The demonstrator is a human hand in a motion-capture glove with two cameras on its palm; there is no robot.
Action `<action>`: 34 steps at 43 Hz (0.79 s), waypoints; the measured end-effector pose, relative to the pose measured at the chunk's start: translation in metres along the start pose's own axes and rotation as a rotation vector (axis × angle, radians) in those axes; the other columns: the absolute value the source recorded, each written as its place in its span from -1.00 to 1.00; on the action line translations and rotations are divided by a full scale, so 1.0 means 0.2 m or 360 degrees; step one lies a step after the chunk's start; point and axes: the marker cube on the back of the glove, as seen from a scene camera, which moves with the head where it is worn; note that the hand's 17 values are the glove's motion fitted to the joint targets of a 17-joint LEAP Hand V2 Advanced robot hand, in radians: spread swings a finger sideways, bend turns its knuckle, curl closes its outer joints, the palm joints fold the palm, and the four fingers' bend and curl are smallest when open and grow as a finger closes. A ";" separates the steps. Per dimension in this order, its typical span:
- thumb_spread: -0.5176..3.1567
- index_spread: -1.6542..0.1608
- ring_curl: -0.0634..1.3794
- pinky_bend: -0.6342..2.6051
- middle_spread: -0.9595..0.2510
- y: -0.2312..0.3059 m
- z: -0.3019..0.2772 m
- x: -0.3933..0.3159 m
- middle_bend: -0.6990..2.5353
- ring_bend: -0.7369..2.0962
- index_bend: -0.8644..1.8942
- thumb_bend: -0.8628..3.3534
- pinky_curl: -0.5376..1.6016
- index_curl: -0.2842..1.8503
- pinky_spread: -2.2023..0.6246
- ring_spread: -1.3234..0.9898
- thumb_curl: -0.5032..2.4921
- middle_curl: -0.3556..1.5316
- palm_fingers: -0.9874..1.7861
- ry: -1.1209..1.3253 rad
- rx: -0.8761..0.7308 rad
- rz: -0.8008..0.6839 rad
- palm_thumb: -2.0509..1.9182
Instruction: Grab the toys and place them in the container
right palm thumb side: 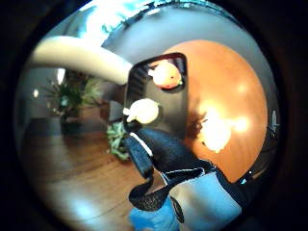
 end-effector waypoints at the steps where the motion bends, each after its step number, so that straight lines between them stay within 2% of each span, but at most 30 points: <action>1: -0.18 0.56 -0.40 0.26 0.75 0.00 0.02 0.02 -0.48 -0.21 -0.33 -0.63 -0.16 -0.56 0.59 0.23 -0.52 -0.24 -0.44 -0.0023 -0.0003 0.0075 -0.02; 3: -0.18 0.55 -0.39 0.25 0.75 0.00 0.06 0.06 -0.48 -0.20 -0.33 -0.63 -0.16 -0.57 0.59 0.23 -0.53 -0.24 -0.44 -0.0074 -0.0018 0.0235 -0.02; 4: -0.18 0.56 -0.40 0.25 0.75 0.01 0.08 0.08 -0.48 -0.20 -0.33 -0.63 -0.16 -0.57 0.59 0.23 -0.53 -0.25 -0.43 -0.0075 -0.0030 0.0225 -0.01; 7: -0.18 0.56 -0.39 0.25 0.75 0.08 0.19 0.19 -0.47 -0.18 -0.34 -0.63 -0.17 -0.58 0.59 0.23 -0.53 -0.25 -0.42 0.0021 -0.0085 -0.0065 -0.02; 8: -0.18 0.56 -0.39 0.25 0.75 0.09 0.22 0.23 -0.47 -0.18 -0.34 -0.63 -0.17 -0.58 0.59 0.23 -0.53 -0.26 -0.42 0.0057 -0.0106 -0.0085 -0.01; 12: -0.18 0.56 -0.38 0.25 0.75 0.09 0.37 0.31 -0.47 -0.17 -0.33 -0.63 -0.17 -0.59 0.59 0.23 -0.53 -0.26 -0.42 0.0096 -0.0165 0.0243 -0.01; 13: -0.18 0.56 -0.38 0.25 0.75 0.10 0.40 0.32 -0.47 -0.17 -0.33 -0.62 -0.17 -0.60 0.59 0.23 -0.53 -0.26 -0.42 0.0099 -0.0180 0.0232 -0.01; 18: -0.17 0.56 -0.38 0.25 0.75 0.18 0.56 0.36 -0.47 -0.17 -0.33 -0.62 -0.17 -0.60 0.59 0.23 -0.53 -0.27 -0.42 0.0138 -0.0263 -0.0142 -0.01; 23: -0.17 0.56 -0.39 0.26 0.76 0.21 0.71 0.39 -0.47 -0.16 -0.33 -0.62 -0.17 -0.61 0.59 0.23 -0.53 -0.28 -0.42 0.0231 -0.0302 -0.0078 -0.01; 34: -0.17 0.56 -0.38 0.26 0.75 0.27 0.98 0.42 -0.47 -0.14 -0.33 -0.62 -0.17 -0.62 0.59 0.23 -0.53 -0.29 -0.41 0.0157 -0.0417 -0.0171 0.00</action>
